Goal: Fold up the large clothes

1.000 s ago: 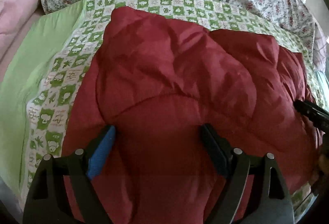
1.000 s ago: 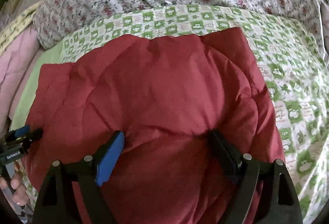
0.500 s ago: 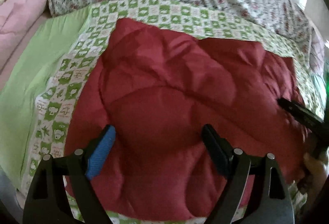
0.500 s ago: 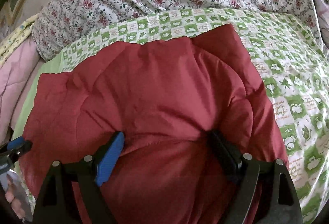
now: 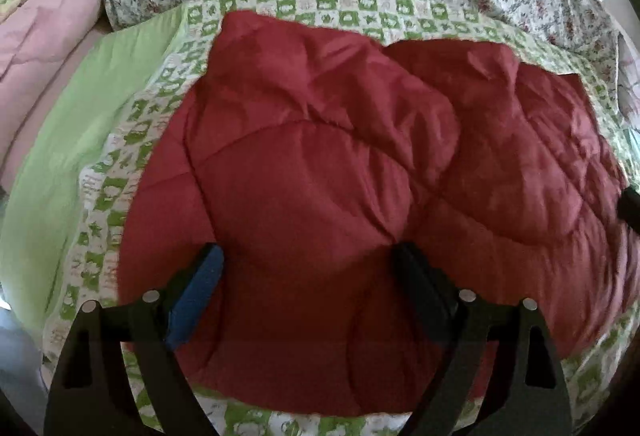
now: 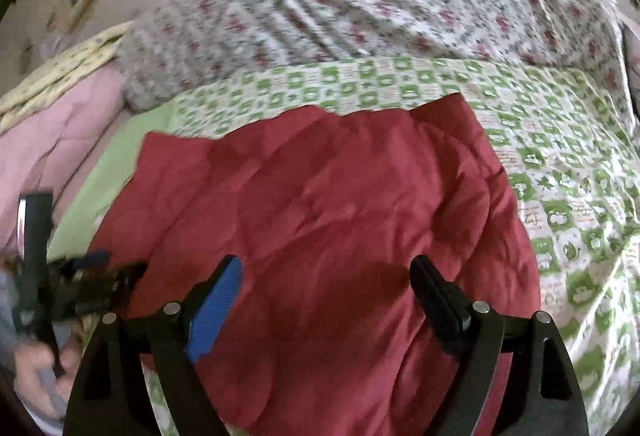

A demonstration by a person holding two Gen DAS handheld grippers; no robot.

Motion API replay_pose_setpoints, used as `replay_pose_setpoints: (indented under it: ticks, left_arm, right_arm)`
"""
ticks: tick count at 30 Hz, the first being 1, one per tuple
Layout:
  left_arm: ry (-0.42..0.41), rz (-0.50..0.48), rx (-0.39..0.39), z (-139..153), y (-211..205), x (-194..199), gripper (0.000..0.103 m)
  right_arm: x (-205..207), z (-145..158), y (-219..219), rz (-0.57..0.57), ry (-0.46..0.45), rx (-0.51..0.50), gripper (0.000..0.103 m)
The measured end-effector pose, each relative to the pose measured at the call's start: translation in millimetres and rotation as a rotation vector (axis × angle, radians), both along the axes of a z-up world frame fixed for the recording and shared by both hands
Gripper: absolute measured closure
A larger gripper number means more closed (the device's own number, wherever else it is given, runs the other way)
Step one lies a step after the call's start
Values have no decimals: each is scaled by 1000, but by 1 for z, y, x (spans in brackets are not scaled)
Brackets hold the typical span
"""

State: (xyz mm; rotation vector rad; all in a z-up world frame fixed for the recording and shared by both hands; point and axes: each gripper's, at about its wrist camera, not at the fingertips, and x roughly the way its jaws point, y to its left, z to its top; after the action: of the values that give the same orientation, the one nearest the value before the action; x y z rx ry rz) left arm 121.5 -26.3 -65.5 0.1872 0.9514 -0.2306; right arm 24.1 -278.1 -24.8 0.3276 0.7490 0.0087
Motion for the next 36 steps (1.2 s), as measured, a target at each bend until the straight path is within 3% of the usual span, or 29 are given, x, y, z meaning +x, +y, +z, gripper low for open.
replay_pose_setpoints:
  ticks: [4,13,24,36]
  left_arm:
    - [-8,-46,14,4,2,-8,14]
    - [0,-85,13,-11,-2,-2,13]
    - [-10,-137,-21,-16,2,1,12]
    - [-1,-127,-43,-21,3,8,8]
  right_arm:
    - [-6,-6,19,53,41,-36,16]
    - [7,-35,32,15,124,-114,14]
    - [8,-40,28,-30,134,-92,14]
    - [11,-42,29,-39,133,-86,13]
